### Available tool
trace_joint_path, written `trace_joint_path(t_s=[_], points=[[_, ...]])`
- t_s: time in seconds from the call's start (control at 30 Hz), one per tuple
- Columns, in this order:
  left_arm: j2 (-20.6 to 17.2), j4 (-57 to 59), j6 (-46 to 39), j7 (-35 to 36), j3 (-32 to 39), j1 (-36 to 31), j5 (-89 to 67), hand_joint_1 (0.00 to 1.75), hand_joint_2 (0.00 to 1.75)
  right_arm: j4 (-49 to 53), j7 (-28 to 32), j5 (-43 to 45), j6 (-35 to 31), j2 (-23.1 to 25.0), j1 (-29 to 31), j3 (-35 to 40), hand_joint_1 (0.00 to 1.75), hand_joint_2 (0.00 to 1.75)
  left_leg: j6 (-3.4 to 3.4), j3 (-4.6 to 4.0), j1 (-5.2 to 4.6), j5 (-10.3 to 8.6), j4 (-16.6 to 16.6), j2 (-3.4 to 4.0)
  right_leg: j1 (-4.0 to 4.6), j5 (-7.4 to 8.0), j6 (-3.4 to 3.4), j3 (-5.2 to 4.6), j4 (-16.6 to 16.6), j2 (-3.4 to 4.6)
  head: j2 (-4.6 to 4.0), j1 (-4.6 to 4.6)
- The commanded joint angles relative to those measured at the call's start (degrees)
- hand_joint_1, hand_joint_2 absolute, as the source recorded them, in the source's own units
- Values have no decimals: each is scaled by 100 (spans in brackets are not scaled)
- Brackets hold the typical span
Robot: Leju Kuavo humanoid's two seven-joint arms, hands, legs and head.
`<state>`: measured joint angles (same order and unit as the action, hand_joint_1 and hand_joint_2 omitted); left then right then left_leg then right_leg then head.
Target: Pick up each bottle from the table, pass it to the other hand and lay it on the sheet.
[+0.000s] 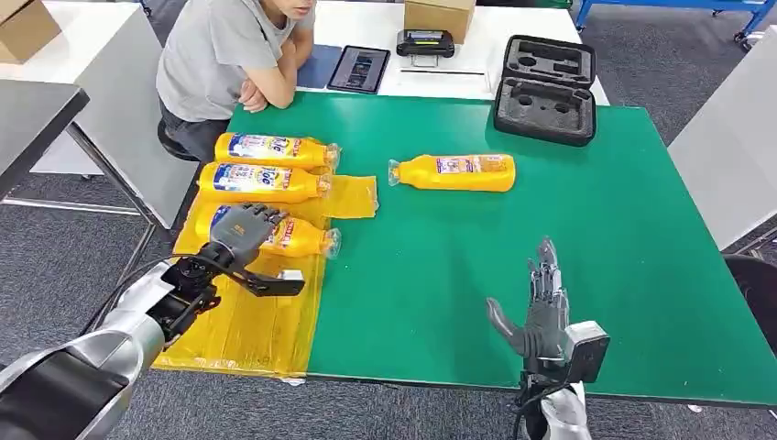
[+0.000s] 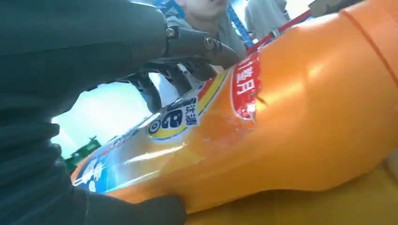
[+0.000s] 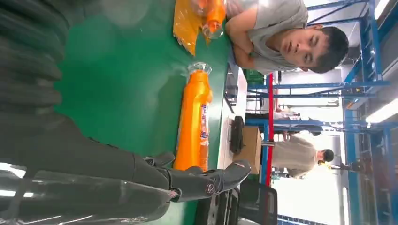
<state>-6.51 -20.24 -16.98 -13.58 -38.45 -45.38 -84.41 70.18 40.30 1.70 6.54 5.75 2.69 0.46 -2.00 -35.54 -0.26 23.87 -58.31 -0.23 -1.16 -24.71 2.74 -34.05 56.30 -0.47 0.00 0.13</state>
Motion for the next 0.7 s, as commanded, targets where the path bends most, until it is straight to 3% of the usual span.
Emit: trace_joint_path(t_s=[0.03, 0.3, 0.4, 0.47, 0.53, 0.57, 0.6, 0.7], points=[[27, 321, 105, -139, -66, -28, 42, 175, 175, -554, -30, -7, 1, -97, 330, 156, 0, 175, 10, 21, 9, 7, 2, 14, 9, 0, -11, 19, -8, 15, 0, 2], [126, 346, 318, -188, -9, -81, 137, 175, 175, -634, -30, 10, -3, -112, 438, 187, 0, 175, 8, 25, 6, 6, 3, 10, 6, -1, -10, 25, -8, 12, 0, 2], [173, 369, 497, -251, 39, -97, 219, 162, 175, -681, -30, 12, -35, -125, 503, 195, 0, 175, 9, 26, 5, 6, 4, 10, 5, -1, -10, 25, -7, 11, 0, 2], [194, 383, 576, -292, 65, -103, 266, 141, 175, -687, -30, 19, -46, -137, 504, 191, 0, 175, 7, 23, 3, 4, 4, 10, 3, 0, -8, 21, -6, 11, 0, 0], [218, 388, 730, -409, 95, -124, 342, 38, 175, -695, -30, 26, -80, -154, 490, 169, 0, 175, 6, 24, 3, 3, 4, 5, 3, 0, -7, 23, -7, 6, 0, 2], [221, 382, 755, -483, 115, -136, 383, 31, 175, -701, -30, 35, -72, -161, 487, 160, 0, 175, 12, 38, 9, 7, 7, 9, 10, -1, -14, 38, -14, 11, 0, 0], [246, 354, 737, -526, 139, -163, 432, 3, 175, -689, -30, 34, -94, -172, 468, 143, 0, 175, 12, 38, 10, 7, 6, 9, 10, -2, -14, 39, -14, 10, 0, 0], [330, 274, 500, -510, 149, -206, 485, 0, 175, -676, -30, 36, -123, -185, 423, 100, 0, 175, 8, 30, 8, 4, 2, 0, 8, -2, -10, 31, -8, 1, 0, 0]])
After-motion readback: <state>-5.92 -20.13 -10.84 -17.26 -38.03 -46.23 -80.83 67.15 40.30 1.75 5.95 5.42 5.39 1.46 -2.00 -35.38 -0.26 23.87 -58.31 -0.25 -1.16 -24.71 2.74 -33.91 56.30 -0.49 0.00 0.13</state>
